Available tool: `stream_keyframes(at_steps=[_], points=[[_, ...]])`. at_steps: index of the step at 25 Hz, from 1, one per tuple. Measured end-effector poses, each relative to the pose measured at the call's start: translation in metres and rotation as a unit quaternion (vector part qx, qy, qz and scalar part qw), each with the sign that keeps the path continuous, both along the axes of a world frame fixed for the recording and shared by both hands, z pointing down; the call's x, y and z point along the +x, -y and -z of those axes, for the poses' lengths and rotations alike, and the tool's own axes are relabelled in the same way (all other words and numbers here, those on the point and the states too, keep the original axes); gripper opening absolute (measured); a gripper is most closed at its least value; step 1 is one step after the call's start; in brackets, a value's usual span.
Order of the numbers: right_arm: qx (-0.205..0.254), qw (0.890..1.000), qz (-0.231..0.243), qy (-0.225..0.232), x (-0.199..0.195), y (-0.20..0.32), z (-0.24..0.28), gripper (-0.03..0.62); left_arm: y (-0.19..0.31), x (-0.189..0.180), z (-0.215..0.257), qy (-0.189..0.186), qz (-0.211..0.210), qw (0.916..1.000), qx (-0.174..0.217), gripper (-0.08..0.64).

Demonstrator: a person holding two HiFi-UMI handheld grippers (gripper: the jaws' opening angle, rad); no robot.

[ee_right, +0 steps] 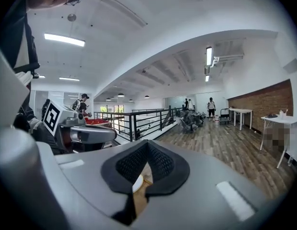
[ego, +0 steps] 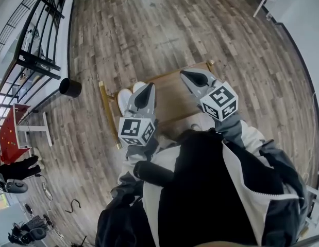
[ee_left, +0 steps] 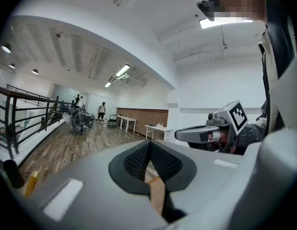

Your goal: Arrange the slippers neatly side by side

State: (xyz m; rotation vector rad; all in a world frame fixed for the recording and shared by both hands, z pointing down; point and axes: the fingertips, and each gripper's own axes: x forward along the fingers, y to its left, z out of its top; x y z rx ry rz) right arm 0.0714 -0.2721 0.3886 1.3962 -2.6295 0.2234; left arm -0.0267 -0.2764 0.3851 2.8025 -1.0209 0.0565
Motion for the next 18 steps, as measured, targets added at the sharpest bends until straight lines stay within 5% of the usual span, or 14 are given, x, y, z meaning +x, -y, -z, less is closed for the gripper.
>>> stream_keyframes(at_steps=[18], points=[[-0.013,0.999,0.052,-0.003,0.07,-0.045,-0.008,0.001,-0.035,0.098,0.004,0.008,-0.002,0.9999,0.008,0.017]])
